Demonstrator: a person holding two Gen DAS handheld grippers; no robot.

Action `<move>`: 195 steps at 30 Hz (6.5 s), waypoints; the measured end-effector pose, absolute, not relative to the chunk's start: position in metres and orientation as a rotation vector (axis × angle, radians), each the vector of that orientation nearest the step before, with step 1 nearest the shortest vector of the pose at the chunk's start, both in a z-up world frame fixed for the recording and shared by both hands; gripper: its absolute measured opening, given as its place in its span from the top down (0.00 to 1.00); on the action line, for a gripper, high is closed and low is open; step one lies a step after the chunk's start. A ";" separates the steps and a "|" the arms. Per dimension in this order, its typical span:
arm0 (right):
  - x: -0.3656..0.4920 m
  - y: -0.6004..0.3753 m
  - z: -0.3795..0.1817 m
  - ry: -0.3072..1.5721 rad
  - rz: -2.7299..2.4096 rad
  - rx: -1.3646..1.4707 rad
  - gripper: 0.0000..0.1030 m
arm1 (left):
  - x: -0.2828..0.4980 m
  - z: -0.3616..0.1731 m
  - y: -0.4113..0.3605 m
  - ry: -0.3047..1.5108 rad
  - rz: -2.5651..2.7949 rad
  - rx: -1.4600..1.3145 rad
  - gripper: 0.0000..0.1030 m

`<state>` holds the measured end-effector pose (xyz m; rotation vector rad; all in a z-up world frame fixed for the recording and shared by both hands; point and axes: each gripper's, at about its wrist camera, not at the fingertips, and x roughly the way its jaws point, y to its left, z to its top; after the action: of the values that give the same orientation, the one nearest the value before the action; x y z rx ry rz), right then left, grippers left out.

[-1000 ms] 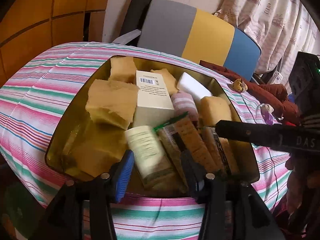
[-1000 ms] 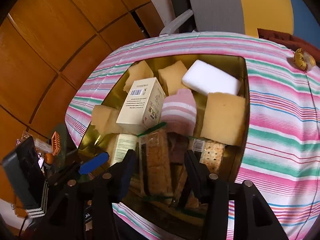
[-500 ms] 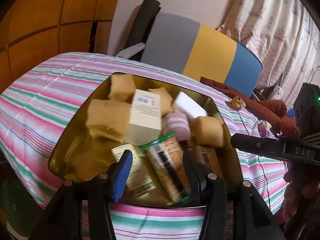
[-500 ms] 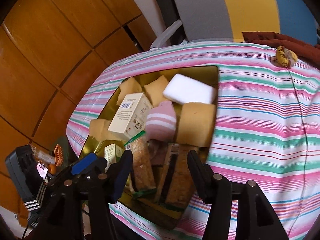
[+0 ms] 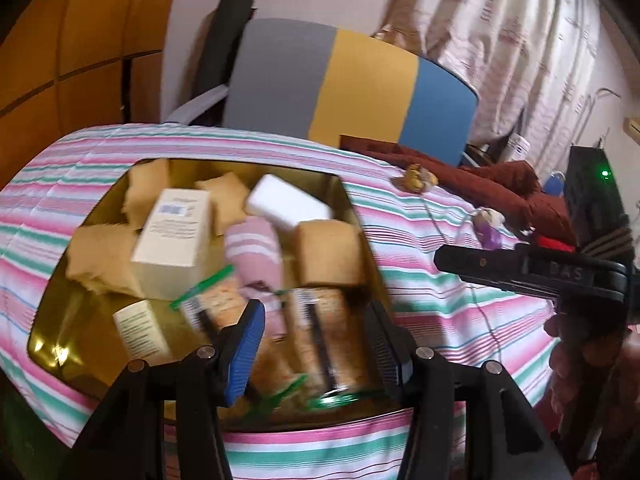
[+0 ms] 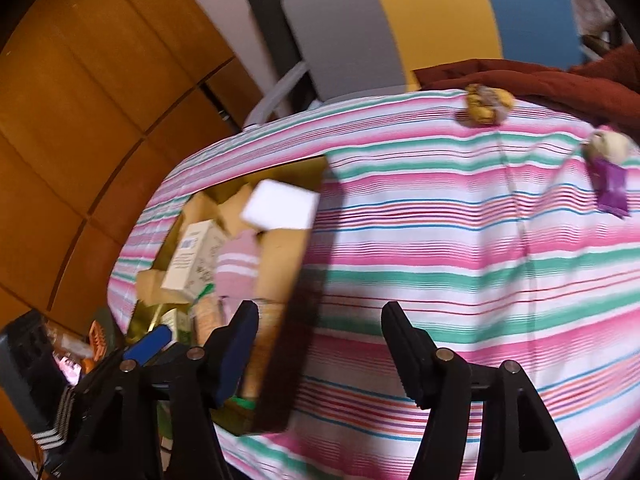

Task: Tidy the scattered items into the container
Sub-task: 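Move both open tools back to the purple snack packets, then grasp a purple snack packet with the right tool while the left grasps another, then carry both purple snack packets over the gold box, then open both tools to drop the purple packets into the gold box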

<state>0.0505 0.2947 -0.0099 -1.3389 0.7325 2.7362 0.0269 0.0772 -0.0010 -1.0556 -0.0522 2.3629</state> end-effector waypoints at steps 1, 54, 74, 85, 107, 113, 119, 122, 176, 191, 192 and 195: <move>0.053 0.302 -0.010 0.730 2.724 -1.329 0.37 | 0.028 0.001 0.083 -0.045 2.352 -1.051 0.49; 0.151 0.635 -0.070 0.844 2.046 -1.142 0.48 | 0.007 -0.035 0.440 0.260 1.950 -1.129 0.36; 0.152 0.615 -0.065 0.789 2.045 -1.169 0.47 | -0.034 -0.068 0.505 0.213 1.882 -1.159 0.61; 0.167 0.608 -0.055 0.767 2.054 -1.164 0.53 | -0.011 -0.071 0.449 0.138 1.950 -1.068 0.63; 0.112 0.570 -0.054 0.509 2.308 -1.189 0.54 | 0.024 -0.061 0.307 -0.040 1.984 -1.066 0.63; 0.111 0.565 -0.054 0.464 2.309 -1.215 0.54 | 0.035 -0.042 0.265 -0.143 1.964 -1.053 0.63; 0.115 0.560 -0.044 0.396 2.311 -1.160 0.54 | 0.049 -0.017 0.216 -0.091 2.010 -0.936 0.63; 0.113 0.545 -0.035 0.247 2.306 -1.141 0.54 | 0.049 -0.013 0.184 -0.102 2.058 -0.929 0.63; -0.103 0.094 0.007 0.291 3.066 -1.456 0.45 | 0.002 -0.033 -0.078 -0.361 2.628 -1.153 0.49; -0.051 0.136 0.024 0.349 3.085 -1.335 0.38 | 0.016 -0.010 -0.062 -0.386 2.683 -1.074 0.49; -0.048 0.140 0.024 0.357 3.081 -1.329 0.38 | 0.016 -0.009 -0.059 -0.380 2.681 -1.075 0.48; -0.040 0.154 0.024 0.380 3.068 -1.318 0.38 | 0.014 -0.008 -0.048 -0.363 2.663 -1.081 0.45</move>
<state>-0.0396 0.1537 0.0243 -1.3179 0.3801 3.0684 0.0142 -0.0480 -0.0078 -1.0813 -0.3629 2.6631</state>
